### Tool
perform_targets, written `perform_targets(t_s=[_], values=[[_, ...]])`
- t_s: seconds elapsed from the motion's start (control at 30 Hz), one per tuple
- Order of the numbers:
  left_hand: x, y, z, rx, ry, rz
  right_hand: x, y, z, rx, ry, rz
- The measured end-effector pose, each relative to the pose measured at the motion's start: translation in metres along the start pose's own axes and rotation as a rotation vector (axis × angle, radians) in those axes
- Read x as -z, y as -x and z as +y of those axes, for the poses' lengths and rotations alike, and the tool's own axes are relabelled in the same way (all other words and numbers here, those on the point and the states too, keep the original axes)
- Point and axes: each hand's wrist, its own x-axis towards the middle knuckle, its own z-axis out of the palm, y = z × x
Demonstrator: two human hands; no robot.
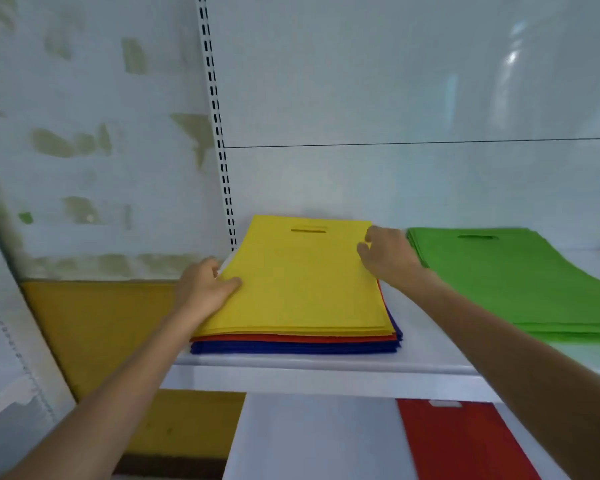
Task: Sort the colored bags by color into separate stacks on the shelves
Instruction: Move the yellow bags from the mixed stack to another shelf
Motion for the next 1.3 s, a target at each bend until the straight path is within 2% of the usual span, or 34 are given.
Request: perform_targets(t_s=[0.07,0.2,0.3,0.37,0.53,0.77,0.87,0.93,1.0,1.1,1.3], values=[[-0.001,-0.001,-0.003,0.026,0.002,0.034,-0.018,0.010,-0.009,-0.090,0.075,-0.097],[-0.004,-0.002,-0.016,-0.033,0.132,0.096,-0.033,0.021,-0.012,-0.219,-0.081,0.062],[-0.006,-0.002,-0.018,-0.106,0.171,0.170,-0.034,0.022,-0.006,-0.306,-0.191,0.095],[-0.006,-0.003,-0.019,-0.076,0.192,0.171,-0.037,0.023,-0.005,-0.318,-0.202,0.121],[-0.006,0.000,-0.020,-0.124,0.180,0.191,-0.035,0.027,-0.008,-0.234,-0.261,0.246],[-0.006,0.006,-0.021,-0.264,0.033,0.376,-0.032,0.031,-0.011,-0.067,-0.154,0.431],[-0.003,0.008,-0.016,-0.287,-0.006,0.419,-0.028,0.033,-0.014,-0.011,-0.209,0.445],[0.003,0.010,-0.012,-0.406,-0.051,0.440,-0.022,0.034,-0.016,0.046,-0.246,0.435],[0.009,0.012,-0.006,-0.528,-0.080,0.416,-0.010,0.034,-0.012,0.101,-0.242,0.441],[0.016,0.015,0.011,-0.567,-0.017,0.345,0.019,0.038,0.006,0.137,-0.225,0.514],[-0.016,0.046,0.102,-0.712,0.148,0.196,0.099,0.084,0.088,0.079,-0.054,0.558]])
